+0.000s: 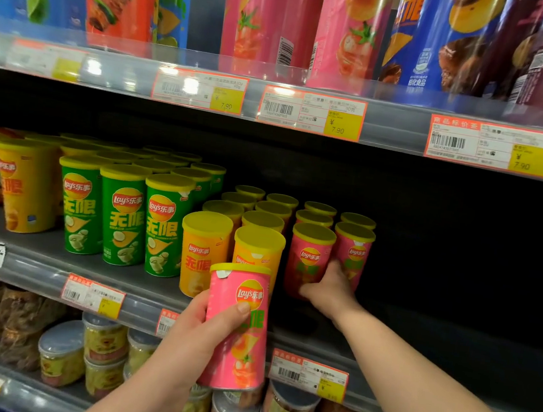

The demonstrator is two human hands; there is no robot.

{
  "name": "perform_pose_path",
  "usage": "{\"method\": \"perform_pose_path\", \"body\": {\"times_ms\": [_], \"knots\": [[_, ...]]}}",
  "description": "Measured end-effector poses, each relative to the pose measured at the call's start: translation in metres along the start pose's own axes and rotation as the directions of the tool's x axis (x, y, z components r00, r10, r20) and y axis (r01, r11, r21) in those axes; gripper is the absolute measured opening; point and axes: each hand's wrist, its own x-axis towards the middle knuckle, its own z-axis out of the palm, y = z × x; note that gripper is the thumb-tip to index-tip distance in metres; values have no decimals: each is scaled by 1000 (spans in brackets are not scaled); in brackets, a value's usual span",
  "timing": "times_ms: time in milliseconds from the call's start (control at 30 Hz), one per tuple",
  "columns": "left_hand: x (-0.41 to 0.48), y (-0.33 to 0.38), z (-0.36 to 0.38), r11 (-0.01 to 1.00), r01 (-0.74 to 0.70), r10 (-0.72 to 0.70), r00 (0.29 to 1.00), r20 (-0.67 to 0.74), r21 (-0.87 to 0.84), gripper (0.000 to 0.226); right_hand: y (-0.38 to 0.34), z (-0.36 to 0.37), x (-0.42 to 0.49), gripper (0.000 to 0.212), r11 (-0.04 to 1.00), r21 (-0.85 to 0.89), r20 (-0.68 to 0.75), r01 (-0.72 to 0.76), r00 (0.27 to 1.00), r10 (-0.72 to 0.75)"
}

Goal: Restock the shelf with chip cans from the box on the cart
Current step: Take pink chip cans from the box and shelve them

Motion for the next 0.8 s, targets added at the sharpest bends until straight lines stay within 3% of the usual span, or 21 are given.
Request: {"method": "perform_pose_path", "body": {"times_ms": [467,667,733,800], "knots": [[2,0,11,1000,-21,20,998,62,18,64,2,-11,-3,73,1000,11,-9,19,1000,-19],[10,0,42,998,-57,57,983,175,-2,59,-1,-46,-40,24,990,130,75,58,995,-68],[13,1,56,996,-90,90,972,219,-7,55,-1,-61,-56,21,969,241,186,52,978,-99],[19,0,69,990,-139,132,962,241,13,55,2,-74,-70,42,913,407,395,-16,905,-160]]}}
